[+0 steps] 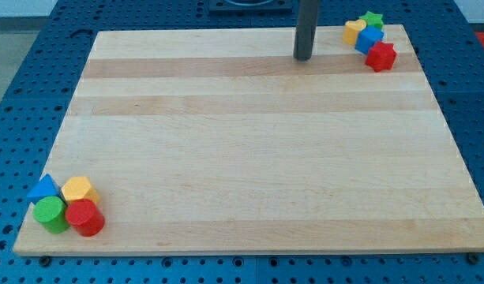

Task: Move your arm closer to the blue triangle

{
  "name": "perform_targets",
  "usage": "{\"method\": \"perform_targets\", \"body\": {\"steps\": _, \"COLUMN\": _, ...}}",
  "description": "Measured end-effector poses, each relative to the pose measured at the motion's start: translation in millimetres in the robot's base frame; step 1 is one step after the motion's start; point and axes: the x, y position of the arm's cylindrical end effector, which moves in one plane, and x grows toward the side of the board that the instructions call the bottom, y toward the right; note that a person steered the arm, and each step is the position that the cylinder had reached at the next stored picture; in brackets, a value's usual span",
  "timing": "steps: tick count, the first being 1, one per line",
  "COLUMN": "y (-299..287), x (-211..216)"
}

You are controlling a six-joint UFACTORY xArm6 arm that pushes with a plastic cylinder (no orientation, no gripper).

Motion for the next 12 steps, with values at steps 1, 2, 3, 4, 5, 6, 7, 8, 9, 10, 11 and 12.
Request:
{"method": "perform_targets", "body": {"steps": 1, "y": 54.3, "x": 68.0}}
{"method": "perform_targets", "body": {"steps": 2, "y": 57.7, "x": 172.3}}
{"method": "perform_targets", "body": {"steps": 3, "y": -1.6, "x": 268.1}}
{"method": "perform_targets", "body": {"steps": 4, "y": -51.8, "x": 319.1}}
{"method": "perform_targets", "body": {"steps": 5, "y": -105.0, "x": 302.5}}
{"method": "perform_targets", "body": {"steps": 6, "y": -179.4, "x": 239.4}}
{"method": "perform_targets", "body": {"steps": 7, "y": -293.6, "x": 191.6}}
{"method": "perform_targets", "body": {"steps": 8, "y": -388.3, "x": 178.9}}
{"method": "perform_targets", "body": {"steps": 9, "y": -389.6, "x": 181.4}}
{"method": "perform_targets", "body": {"steps": 10, "y": -389.6, "x": 181.4}}
{"method": "perform_targets", "body": {"steps": 11, "y": -389.6, "x": 197.3}}
{"method": "perform_targets", "body": {"steps": 12, "y": -389.2, "x": 231.2}}
